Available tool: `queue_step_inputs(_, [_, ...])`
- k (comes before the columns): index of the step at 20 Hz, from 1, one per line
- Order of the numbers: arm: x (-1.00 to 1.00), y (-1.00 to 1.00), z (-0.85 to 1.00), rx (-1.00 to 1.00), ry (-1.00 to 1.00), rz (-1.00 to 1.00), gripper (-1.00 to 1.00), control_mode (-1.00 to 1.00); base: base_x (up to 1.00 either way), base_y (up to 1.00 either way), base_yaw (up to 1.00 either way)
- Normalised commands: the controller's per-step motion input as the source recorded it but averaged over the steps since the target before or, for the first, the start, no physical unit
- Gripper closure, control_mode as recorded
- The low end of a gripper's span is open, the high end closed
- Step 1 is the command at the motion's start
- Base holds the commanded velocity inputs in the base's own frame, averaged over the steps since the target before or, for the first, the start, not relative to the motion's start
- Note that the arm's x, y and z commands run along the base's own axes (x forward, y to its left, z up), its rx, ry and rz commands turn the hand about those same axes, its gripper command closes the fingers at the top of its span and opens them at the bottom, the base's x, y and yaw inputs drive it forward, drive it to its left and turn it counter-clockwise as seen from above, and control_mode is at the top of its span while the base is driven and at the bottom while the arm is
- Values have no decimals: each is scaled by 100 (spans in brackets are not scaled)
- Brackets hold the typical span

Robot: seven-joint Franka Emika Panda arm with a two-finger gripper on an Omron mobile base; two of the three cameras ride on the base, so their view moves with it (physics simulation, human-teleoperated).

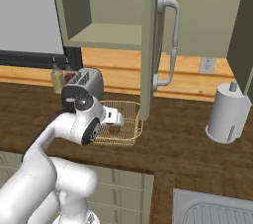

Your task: Open the cabinet, pick up the bread from the cabinet and place it in the basket. Then move the basket to the dining counter.

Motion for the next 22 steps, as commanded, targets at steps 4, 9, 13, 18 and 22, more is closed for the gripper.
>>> queue_step_inputs(4, [-66, -6, 35, 4, 11, -25, -100, -100, 0, 0, 0])
queue_step_inputs(9, [-42, -1, 16, 17, 6, -32, -100, -100, 0, 0, 0])
queue_step_inputs(13, [0, -35, 31, 27, 9, -16, -100, -100, 0, 0, 0])
queue_step_inputs(18, [-1, -14, 3, 29, 10, -8, -100, -100, 0, 0, 0])
queue_step_inputs(22, [-2, 14, -6, 25, 9, -13, -100, -100, 0, 0, 0])
